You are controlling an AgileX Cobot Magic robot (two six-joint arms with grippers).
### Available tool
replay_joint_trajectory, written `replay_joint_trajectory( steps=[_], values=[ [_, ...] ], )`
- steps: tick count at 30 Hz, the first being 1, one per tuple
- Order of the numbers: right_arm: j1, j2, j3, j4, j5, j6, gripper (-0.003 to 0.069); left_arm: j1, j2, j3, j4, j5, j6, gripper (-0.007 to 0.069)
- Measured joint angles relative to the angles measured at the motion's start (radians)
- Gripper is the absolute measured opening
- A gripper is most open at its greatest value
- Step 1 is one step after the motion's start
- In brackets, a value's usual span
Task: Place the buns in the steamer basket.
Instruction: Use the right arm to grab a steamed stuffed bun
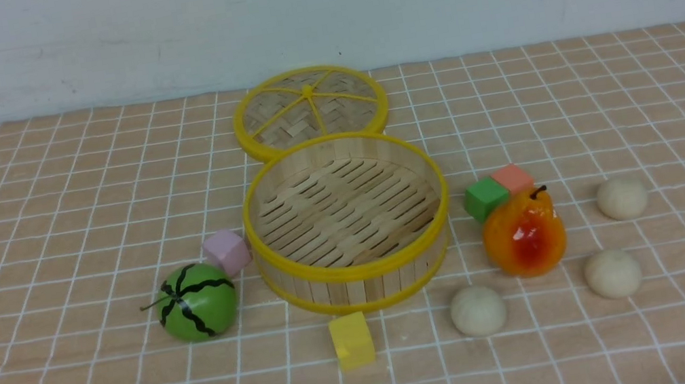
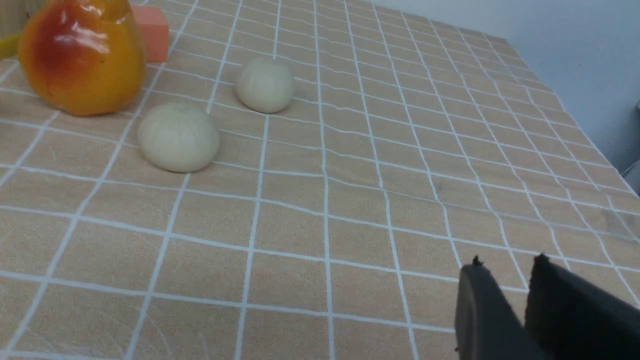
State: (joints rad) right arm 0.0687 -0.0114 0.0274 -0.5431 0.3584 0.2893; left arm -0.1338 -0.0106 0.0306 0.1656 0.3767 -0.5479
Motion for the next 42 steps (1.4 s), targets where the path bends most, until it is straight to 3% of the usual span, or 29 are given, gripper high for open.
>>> replay_joint_trajectory(
  steps=[7, 15, 20, 26, 30, 33, 37, 42],
  values=[
    [0.0, 0.0, 0.0, -0.016, -0.035, 0.0, 0.0162, 0.0, 0.0, 0.0, 0.0, 0.0, 0.0, 0.0238],
    [0.0, 0.0, 0.0, -0.02, -0.358, 0.053, 0.0172, 0.0, 0.0, 0.0, 0.0, 0.0, 0.0, 0.0238],
    [0.0, 0.0, 0.0, -0.028, -0.671, 0.191, 0.018, 0.0, 0.0, 0.0, 0.0, 0.0, 0.0, 0.0238],
    [0.0, 0.0, 0.0, 0.007, -0.778, 0.385, 0.019, 0.0, 0.0, 0.0, 0.0, 0.0, 0.0, 0.0238],
    [0.0, 0.0, -0.073, 0.009, -0.716, 0.566, 0.0197, 0.0, 0.0, 0.0, 0.0, 0.0, 0.0, 0.0238],
    [0.0, 0.0, -0.147, -0.004, -0.619, 0.624, 0.0197, 0.0, 0.0, 0.0, 0.0, 0.0, 0.0, 0.0238],
    [0.0, 0.045, -0.346, -0.021, -0.35, 0.692, 0.0201, 0.0, 0.0, 0.0, 0.0, 0.0, 0.0, 0.0238],
    [0.0, 0.207, -0.539, -0.021, -0.012, 0.67, 0.0209, 0.0, 0.0, 0.0, 0.0, 0.0, 0.0, 0.0238]
  ],
)
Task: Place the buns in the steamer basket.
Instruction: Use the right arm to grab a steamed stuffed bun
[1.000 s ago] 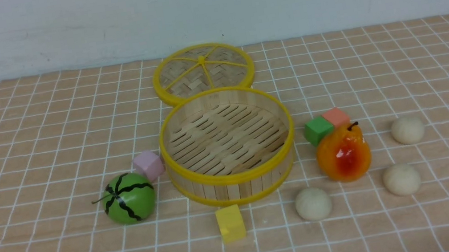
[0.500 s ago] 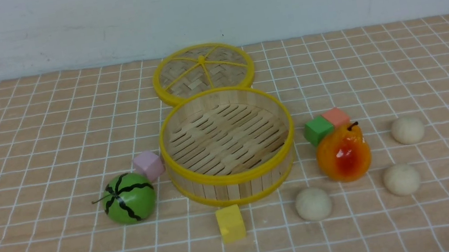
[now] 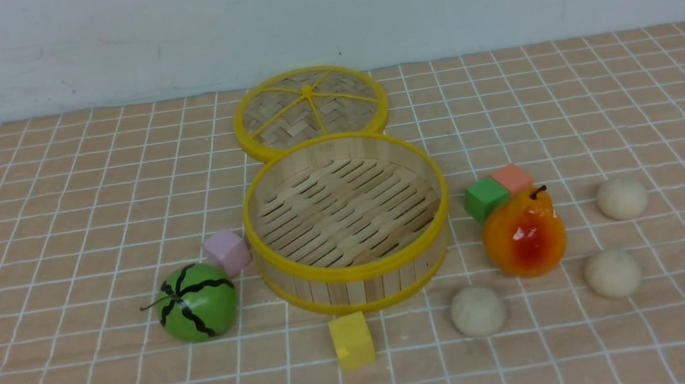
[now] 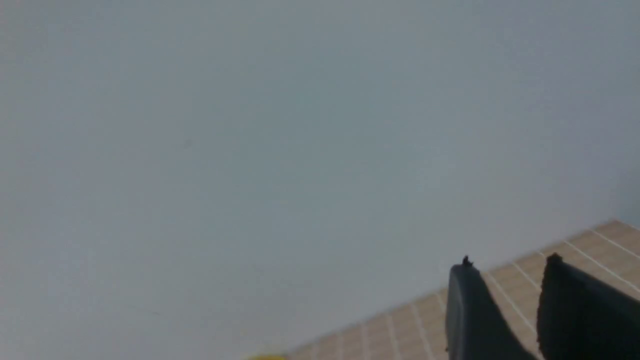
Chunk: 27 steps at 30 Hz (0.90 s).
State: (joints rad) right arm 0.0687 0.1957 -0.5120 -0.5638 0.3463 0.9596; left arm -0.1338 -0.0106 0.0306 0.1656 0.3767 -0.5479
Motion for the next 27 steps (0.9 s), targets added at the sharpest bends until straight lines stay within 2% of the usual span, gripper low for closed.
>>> replay_joint_trajectory(
  steps=[4, 9, 10, 11, 14, 16, 19, 20, 21, 22, 24, 27],
  values=[
    [0.0, 0.12, -0.051, 0.01, 0.175, -0.105, 0.0214, 0.0, 0.0, 0.0, 0.0, 0.0, 0.0, 0.0238],
    [0.0, 0.272, -0.059, 0.128, 0.334, -0.224, 0.0221, 0.0, 0.0, 0.0, 0.0, 0.0, 0.0, 0.0238],
    [0.0, 0.33, -0.059, 0.213, 0.37, -0.29, 0.0222, 0.0, 0.0, 0.0, 0.0, 0.0, 0.0, 0.0238],
    [0.0, 0.338, -0.059, 0.213, 0.374, -0.301, 0.0222, 0.0, 0.0, 0.0, 0.0, 0.0, 0.0, 0.0238],
    [0.0, 0.486, -0.074, 0.435, 0.397, -0.546, 0.0225, 0.0, 0.0, 0.0, 0.0, 0.0, 0.0, 0.0238],
    [0.0, 0.526, -0.085, 0.539, 0.403, -0.638, 0.0226, 0.0, 0.0, 0.0, 0.0, 0.0, 0.0, 0.0238],
    [0.0, 0.67, -0.127, 0.798, 0.405, -0.935, 0.0229, 0.0, 0.0, 0.0, 0.0, 0.0, 0.0, 0.0238],
    [0.0, 0.685, -0.132, 0.81, 0.404, -0.968, 0.023, 0.0, 0.0, 0.0, 0.0, 0.0, 0.0, 0.0238],
    [0.0, 0.741, -0.149, 0.892, 0.387, -1.092, 0.0232, 0.0, 0.0, 0.0, 0.0, 0.0, 0.0, 0.0238],
    [0.0, 0.772, -0.155, 0.937, 0.362, -1.159, 0.0233, 0.0, 0.0, 0.0, 0.0, 0.0, 0.0, 0.0238],
    [0.0, 0.828, -0.16, 1.02, 0.29, -1.26, 0.0235, 0.0, 0.0, 0.0, 0.0, 0.0, 0.0, 0.0238],
    [0.0, 0.89, -0.164, 1.116, 0.202, -1.333, 0.0237, 0.0, 0.0, 0.0, 0.0, 0.0, 0.0, 0.0238]
  ],
)
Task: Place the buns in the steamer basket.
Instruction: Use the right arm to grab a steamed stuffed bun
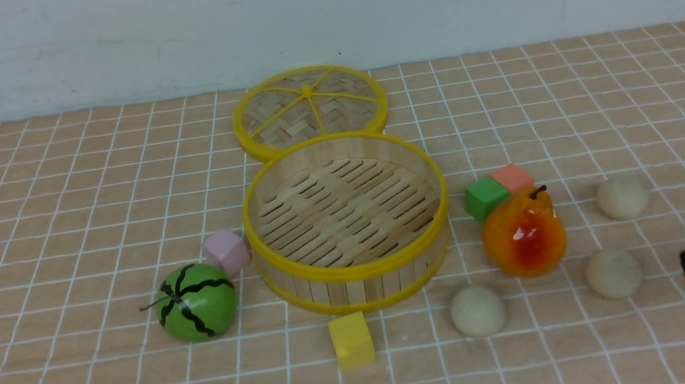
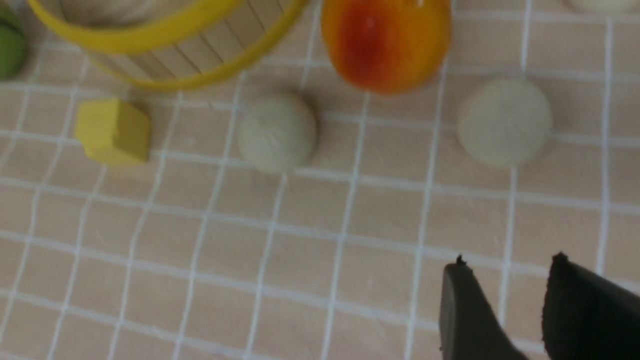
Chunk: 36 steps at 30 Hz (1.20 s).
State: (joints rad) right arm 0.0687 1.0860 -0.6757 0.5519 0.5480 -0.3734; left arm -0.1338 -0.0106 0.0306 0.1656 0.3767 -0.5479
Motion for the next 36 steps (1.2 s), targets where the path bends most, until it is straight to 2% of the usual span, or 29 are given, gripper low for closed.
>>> replay_joint_trajectory(
  steps=[4, 13, 19, 21, 25, 28, 29, 32, 36],
  values=[
    [0.0, 0.083, -0.003, 0.073, -0.072, -0.067, 0.0238, 0.0, 0.0, 0.0, 0.0, 0.0, 0.0, 0.0238],
    [0.0, 0.15, -0.003, 0.121, -0.127, -0.125, 0.0239, 0.0, 0.0, 0.0, 0.0, 0.0, 0.0, 0.0238],
    [0.0, 0.201, -0.039, 0.118, -0.067, -0.206, 0.0239, 0.0, 0.0, 0.0, 0.0, 0.0, 0.0, 0.0238],
    [0.001, 0.244, -0.091, 0.083, -0.011, -0.214, 0.0239, 0.0, 0.0, 0.0, 0.0, 0.0, 0.0, 0.0238],
    [0.027, 0.318, -0.182, -0.043, 0.037, -0.116, 0.0239, 0.0, 0.0, 0.0, 0.0, 0.0, 0.0, 0.0238],
    [0.063, 0.373, -0.231, -0.191, 0.043, 0.012, 0.0239, 0.0, 0.0, 0.0, 0.0, 0.0, 0.0, 0.0238],
    [0.083, 0.409, -0.257, -0.288, 0.043, 0.099, 0.0239, 0.0, 0.0, 0.0, 0.0, 0.0, 0.0, 0.0238],
    [0.104, 0.464, -0.291, -0.428, 0.037, 0.215, 0.0239, 0.0, 0.0, 0.0, 0.0, 0.0, 0.0, 0.0238],
    [0.11, 0.52, -0.319, -0.533, 0.005, 0.326, 0.0239, 0.0, 0.0, 0.0, 0.0, 0.0, 0.0, 0.0238]
  ],
)
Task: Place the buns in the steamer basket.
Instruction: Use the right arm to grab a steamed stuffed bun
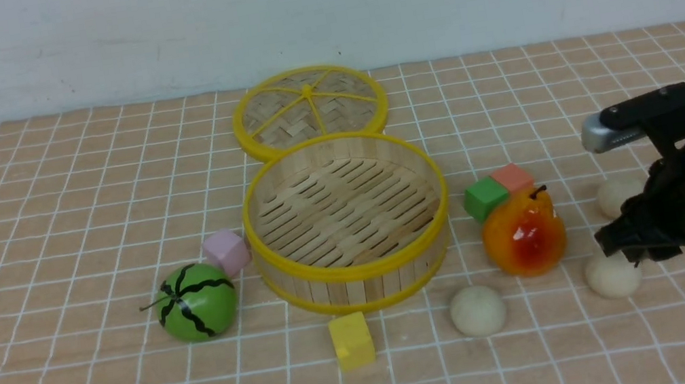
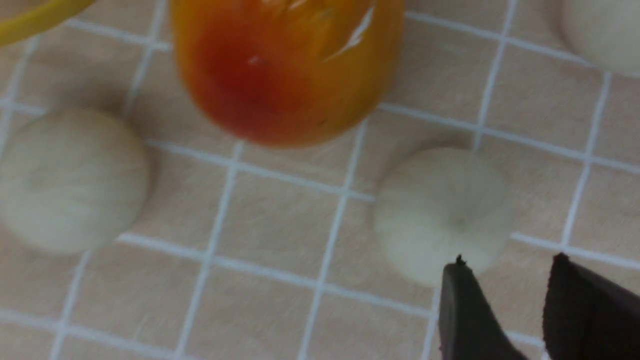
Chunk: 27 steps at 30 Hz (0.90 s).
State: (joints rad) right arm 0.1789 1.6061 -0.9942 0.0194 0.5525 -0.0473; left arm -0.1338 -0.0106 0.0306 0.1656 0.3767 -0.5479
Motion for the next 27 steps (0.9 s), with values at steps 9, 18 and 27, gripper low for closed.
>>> replay_joint_trajectory(
  steps=[9, 18, 27],
  values=[
    [0.0, 0.076, -0.015, 0.017, -0.07, 0.041, 0.0239, 0.0, 0.0, 0.0, 0.0, 0.0, 0.0, 0.0238],
    [0.0, 0.151, -0.015, 0.021, -0.116, 0.041, 0.0239, 0.0, 0.0, 0.0, 0.0, 0.0, 0.0, 0.0238],
    [0.0, 0.157, -0.023, 0.02, -0.118, 0.041, 0.0007, 0.0, 0.0, 0.0, 0.0, 0.0, 0.0, 0.0238]
  ],
)
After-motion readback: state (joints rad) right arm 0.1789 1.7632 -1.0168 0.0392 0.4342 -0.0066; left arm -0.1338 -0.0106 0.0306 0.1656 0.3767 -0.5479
